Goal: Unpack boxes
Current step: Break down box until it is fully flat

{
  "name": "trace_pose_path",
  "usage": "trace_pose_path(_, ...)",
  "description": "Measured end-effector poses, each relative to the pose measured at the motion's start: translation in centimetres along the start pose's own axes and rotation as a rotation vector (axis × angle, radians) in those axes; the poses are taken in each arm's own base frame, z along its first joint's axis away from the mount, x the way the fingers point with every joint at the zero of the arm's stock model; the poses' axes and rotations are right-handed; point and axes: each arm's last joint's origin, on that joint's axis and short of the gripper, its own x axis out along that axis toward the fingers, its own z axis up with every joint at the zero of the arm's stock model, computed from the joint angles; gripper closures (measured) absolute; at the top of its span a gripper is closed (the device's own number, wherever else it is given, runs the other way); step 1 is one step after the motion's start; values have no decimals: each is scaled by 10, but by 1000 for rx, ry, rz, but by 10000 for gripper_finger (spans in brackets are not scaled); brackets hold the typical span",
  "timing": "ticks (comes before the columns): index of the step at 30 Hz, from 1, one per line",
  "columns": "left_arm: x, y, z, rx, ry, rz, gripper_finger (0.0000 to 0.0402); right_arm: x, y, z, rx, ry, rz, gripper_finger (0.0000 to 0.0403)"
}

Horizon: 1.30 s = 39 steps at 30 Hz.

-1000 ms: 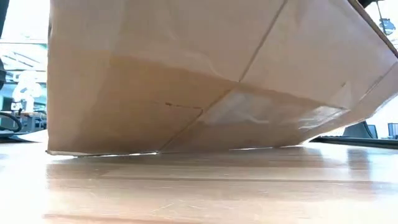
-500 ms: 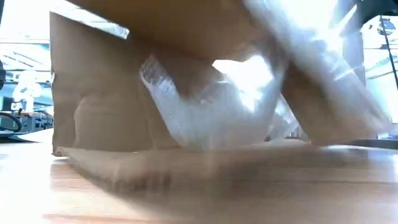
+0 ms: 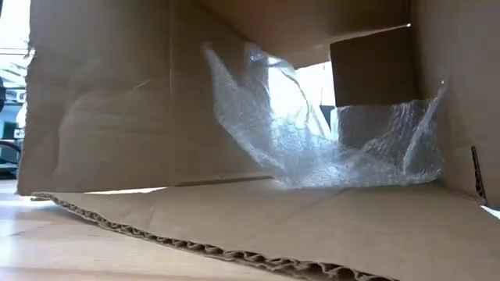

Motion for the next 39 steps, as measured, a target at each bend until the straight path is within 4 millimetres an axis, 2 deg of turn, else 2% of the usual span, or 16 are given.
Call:
trace_pose_path(3,-9,-25,13,54,-140,-237,197,-1,1,-2,21,6,20,291)
trace_pose_path(6,2,-38,14,93,-141,-275,197,-2,4,-5,14,38,51,291)
trace_pose_path(9,31,-40,10,93,-21,-217,197,-4,12,-11,-34,128,128,291)
trace_pose_path(12,58,-39,9,90,84,-204,197,-11,28,-21,-90,208,296,291)
trace_pose_path(17,86,-39,4,170,222,-223,197,-12,58,-43,-183,262,459,291)
trace_pose_path(19,89,-34,2,190,269,-200,197,-9,72,-52,-231,273,511,291)
trace_pose_path(25,71,-6,-2,283,332,-34,197,14,123,-62,-318,304,691,291)
trace_pose_path(28,55,14,-2,312,342,75,197,28,139,-53,-343,289,746,291)
trace_pose_path(30,46,24,-2,302,340,111,197,30,141,-43,-353,274,747,291)
trace_pose_path(32,35,30,0,266,325,122,197,24,135,-32,-376,272,715,291)
trace_pose_path(34,20,31,3,233,270,118,197,10,120,-25,-405,286,652,291)
trace_pose_path(37,-3,27,9,172,165,98,197,-9,91,-20,-430,305,531,291)
trace_pose_path(39,-11,23,11,129,126,81,197,-14,69,-20,-413,304,405,291)
